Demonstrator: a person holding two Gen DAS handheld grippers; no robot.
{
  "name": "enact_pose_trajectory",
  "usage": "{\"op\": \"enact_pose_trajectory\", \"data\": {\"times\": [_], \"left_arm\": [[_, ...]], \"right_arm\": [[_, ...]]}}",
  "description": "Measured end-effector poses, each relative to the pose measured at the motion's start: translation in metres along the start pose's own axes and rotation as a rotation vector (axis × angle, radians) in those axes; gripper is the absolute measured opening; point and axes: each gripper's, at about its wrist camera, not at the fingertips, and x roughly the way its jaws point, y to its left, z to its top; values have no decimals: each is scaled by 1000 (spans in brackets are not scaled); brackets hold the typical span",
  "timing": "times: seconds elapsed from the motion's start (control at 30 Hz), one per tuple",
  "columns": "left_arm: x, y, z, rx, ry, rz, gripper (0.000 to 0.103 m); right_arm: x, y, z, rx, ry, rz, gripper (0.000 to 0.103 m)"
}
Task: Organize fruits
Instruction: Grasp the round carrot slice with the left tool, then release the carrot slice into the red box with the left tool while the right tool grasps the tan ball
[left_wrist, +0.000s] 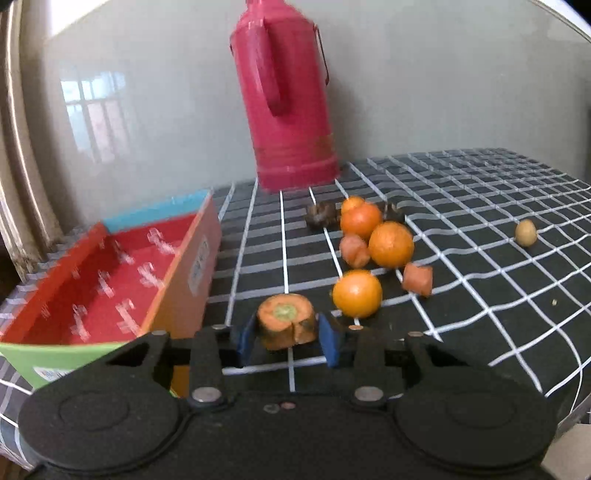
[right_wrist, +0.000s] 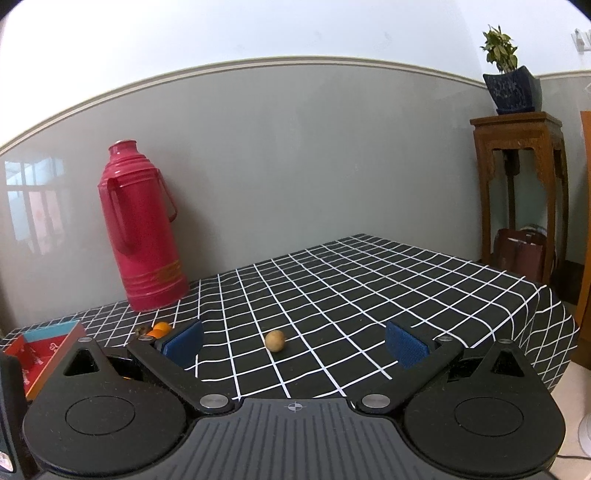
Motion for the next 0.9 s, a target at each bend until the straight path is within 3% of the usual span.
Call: {"op": "enact_pose_trajectory", "data": {"times": [0.17,0.3,0.47,0.67,0.8,0.9], "left_arm": [[-22,15,15,-33,-87,65,27],[-30,43,24,-83,-112,171,28],[-13,81,29,-155,-29,278,28],[-2,111,22,-205,70,327,29],[-6,117,21,-217,84,326,39],[-12,121,20,-243,81,320,58]], "right_arm": [[4,0,-1,2,19,-1,103],[7,4,-3,-6,34,5,103],[12,13,-6,-23,62,22,103],[18,27,-10,-52,81,48,103],[23,33,-12,-65,98,67,103],[27,36,-13,-74,114,77,103]]}}
